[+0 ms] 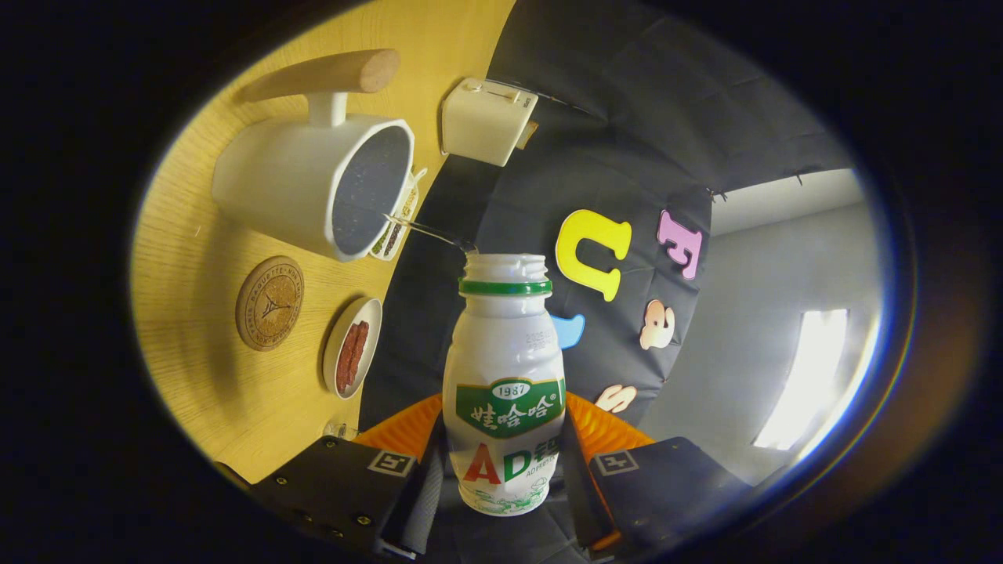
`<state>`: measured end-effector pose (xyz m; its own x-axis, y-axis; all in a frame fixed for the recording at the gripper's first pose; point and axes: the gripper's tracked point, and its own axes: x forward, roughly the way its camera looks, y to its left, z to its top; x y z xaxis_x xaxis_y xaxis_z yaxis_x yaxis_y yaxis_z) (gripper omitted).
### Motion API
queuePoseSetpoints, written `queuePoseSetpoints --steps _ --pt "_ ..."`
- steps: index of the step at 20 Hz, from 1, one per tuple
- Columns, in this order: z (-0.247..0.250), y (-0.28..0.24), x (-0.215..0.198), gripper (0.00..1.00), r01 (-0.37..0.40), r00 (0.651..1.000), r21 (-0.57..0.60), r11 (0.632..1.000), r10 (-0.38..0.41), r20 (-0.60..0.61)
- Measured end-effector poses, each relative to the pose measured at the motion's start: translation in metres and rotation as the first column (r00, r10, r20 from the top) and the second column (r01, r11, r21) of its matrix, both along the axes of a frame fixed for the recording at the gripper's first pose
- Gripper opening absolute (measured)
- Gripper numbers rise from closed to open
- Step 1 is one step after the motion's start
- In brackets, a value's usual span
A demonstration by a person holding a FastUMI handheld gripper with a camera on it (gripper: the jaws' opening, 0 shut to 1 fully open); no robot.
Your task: Take the bottle from table, then pour the juice into the cup, finally place the bottle on the coaster
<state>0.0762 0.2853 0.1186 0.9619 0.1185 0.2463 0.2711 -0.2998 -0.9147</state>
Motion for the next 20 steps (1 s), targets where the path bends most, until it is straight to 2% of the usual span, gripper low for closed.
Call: queuePoseSetpoints --steps 12,20 --pt "-0.006 0.013 0.004 0.68 -0.013 1.0 -0.142 0.99 0.014 0.004" --pt "-0.009 0.025 0.011 0.68 -0.024 1.0 -0.194 0.981 0.027 0.009"
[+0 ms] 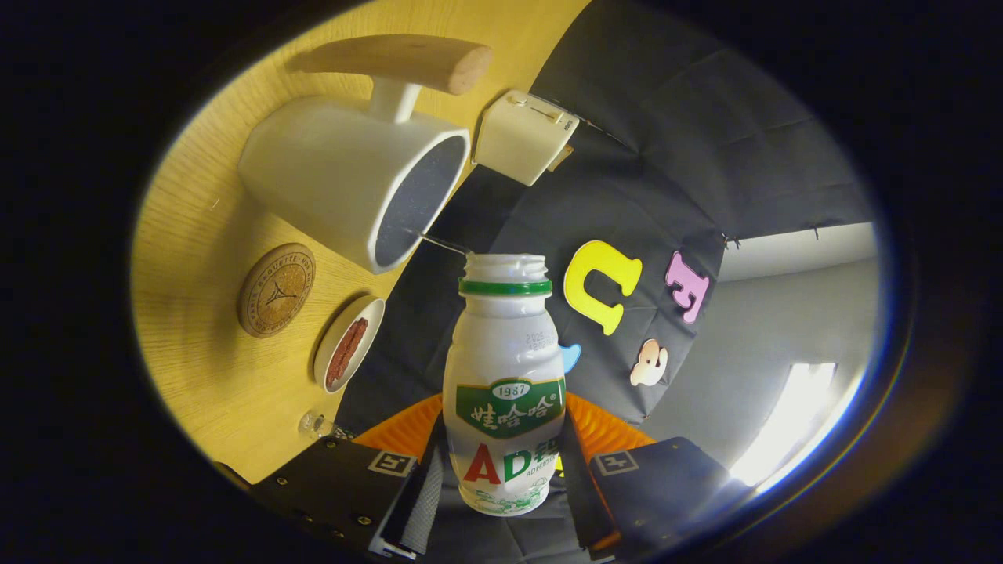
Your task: Take the bottle from table, then pour the juice into the cup, finally place the bottle on the coaster
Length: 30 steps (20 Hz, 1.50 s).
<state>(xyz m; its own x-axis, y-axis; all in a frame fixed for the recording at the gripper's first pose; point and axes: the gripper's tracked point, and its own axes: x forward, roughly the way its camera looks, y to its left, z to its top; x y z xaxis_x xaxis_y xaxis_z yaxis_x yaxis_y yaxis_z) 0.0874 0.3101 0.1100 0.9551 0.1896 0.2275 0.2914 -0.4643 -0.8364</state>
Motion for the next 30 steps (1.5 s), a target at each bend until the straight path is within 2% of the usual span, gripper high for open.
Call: queuePoseSetpoints --steps 8,13,15,17,19,22,25,30 --pt "0.004 0.004 -0.005 0.67 -0.012 0.999 -0.091 0.996 0.015 0.033" --pt "0.003 0.003 -0.003 0.68 -0.008 0.999 -0.099 0.995 0.012 0.041" --pt "-0.002 0.0 -0.002 0.68 -0.006 1.0 -0.053 0.999 0.007 0.017" --pt "-0.008 -0.008 0.002 0.68 -0.003 0.999 0.064 0.998 0.006 -0.037" --pt "-0.016 -0.013 0.002 0.68 -0.003 0.995 0.219 0.976 0.025 -0.1" --pt "-0.022 -0.01 0.002 0.68 -0.005 0.982 0.422 0.906 0.084 -0.168" --pt "-0.028 -0.007 0.003 0.68 0.01 0.962 0.597 0.802 0.154 -0.224" --pt "-0.036 -0.013 0.009 0.68 0.077 0.924 0.832 0.55 0.274 -0.266"
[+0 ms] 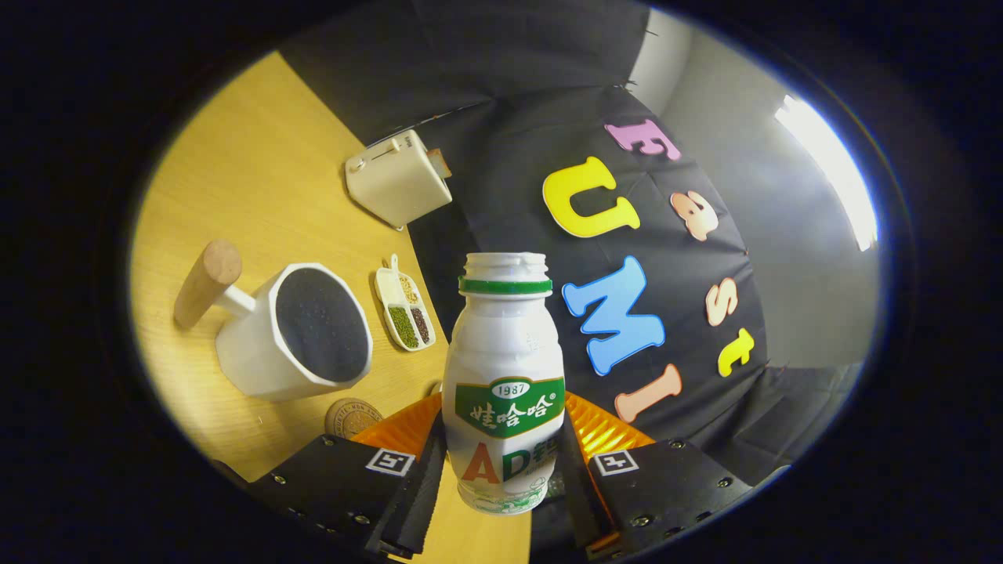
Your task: Take the bottle from table, then pour the juice into the cup, finally place the bottle on the coaster
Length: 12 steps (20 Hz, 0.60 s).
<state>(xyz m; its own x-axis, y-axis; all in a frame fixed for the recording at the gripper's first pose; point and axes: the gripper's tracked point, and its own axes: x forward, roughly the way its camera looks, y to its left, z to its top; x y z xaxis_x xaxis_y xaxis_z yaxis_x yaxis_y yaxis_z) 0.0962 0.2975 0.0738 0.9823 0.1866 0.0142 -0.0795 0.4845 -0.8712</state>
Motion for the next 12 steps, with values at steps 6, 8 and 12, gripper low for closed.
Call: queuePoseSetpoints --steps 6,8,12 --pt "-0.019 -0.007 0.026 0.68 0.001 0.983 0.453 0.891 0.082 -0.162" --pt "-0.024 -0.006 0.032 0.68 0.003 0.976 0.545 0.838 0.116 -0.184" --pt "-0.036 0.0 0.044 0.68 0.018 0.958 0.686 0.727 0.183 -0.22"
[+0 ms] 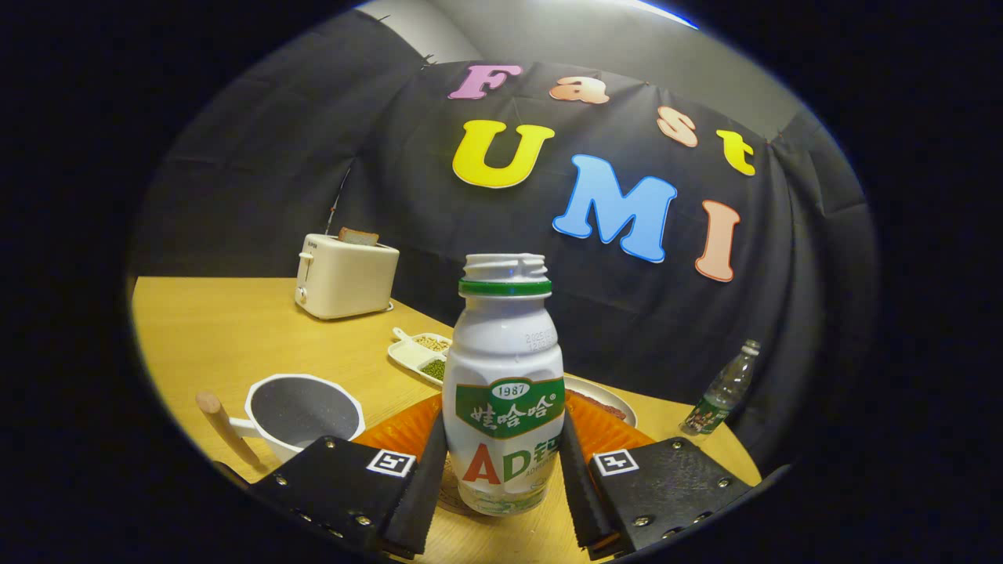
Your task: Take the bottle from table, then pour the juice into the cup, finally place the bottle on the coaster
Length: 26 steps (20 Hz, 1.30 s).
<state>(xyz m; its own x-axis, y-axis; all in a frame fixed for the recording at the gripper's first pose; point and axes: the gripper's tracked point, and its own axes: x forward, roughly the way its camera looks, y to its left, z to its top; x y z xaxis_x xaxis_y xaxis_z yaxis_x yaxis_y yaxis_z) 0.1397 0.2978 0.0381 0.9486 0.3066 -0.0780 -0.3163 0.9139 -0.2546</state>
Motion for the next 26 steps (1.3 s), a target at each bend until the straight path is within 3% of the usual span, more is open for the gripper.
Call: queuePoseSetpoints --steps 3,7,19,26 --pt "-0.008 0.009 0.007 0.68 -0.026 0.999 0.108 0.994 0.031 -0.045" --pt "-0.022 0.004 0.015 0.68 -0.014 0.996 0.16 0.987 0.028 -0.087" --pt "-0.024 0.004 0.017 0.68 -0.02 0.995 0.201 0.979 0.039 -0.094" --pt "-0.025 0.001 0.016 0.68 -0.009 0.997 0.282 0.959 0.03 -0.068"
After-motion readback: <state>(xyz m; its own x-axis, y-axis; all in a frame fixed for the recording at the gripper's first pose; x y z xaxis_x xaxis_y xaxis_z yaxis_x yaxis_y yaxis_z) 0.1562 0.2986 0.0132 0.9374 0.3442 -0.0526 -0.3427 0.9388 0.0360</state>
